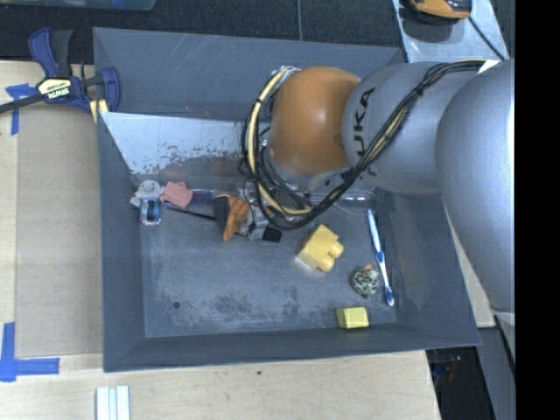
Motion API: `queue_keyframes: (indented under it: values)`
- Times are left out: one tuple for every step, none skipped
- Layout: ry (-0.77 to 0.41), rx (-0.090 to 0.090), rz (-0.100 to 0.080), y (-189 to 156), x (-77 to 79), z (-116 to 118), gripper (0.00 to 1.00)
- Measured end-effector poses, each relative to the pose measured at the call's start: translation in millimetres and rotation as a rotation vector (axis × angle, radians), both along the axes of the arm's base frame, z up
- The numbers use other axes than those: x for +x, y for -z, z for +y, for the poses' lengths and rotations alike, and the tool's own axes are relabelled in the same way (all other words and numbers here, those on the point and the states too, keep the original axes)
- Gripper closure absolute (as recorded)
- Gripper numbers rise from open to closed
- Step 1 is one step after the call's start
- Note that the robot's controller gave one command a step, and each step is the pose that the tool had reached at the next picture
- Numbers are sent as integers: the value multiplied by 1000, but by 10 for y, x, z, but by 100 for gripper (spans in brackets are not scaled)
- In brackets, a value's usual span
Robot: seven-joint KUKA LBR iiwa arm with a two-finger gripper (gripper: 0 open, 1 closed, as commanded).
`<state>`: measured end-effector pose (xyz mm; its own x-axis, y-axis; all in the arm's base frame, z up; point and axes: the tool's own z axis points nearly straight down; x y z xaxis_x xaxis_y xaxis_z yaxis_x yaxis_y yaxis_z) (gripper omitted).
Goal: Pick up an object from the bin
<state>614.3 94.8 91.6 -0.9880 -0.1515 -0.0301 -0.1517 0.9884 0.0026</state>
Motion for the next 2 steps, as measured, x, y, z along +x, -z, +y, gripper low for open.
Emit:
queue_keyframes:
  values:
    - [1,1,-3,-180,7,-2,100]
    - [1,0,-3,-326,8,-2,100]
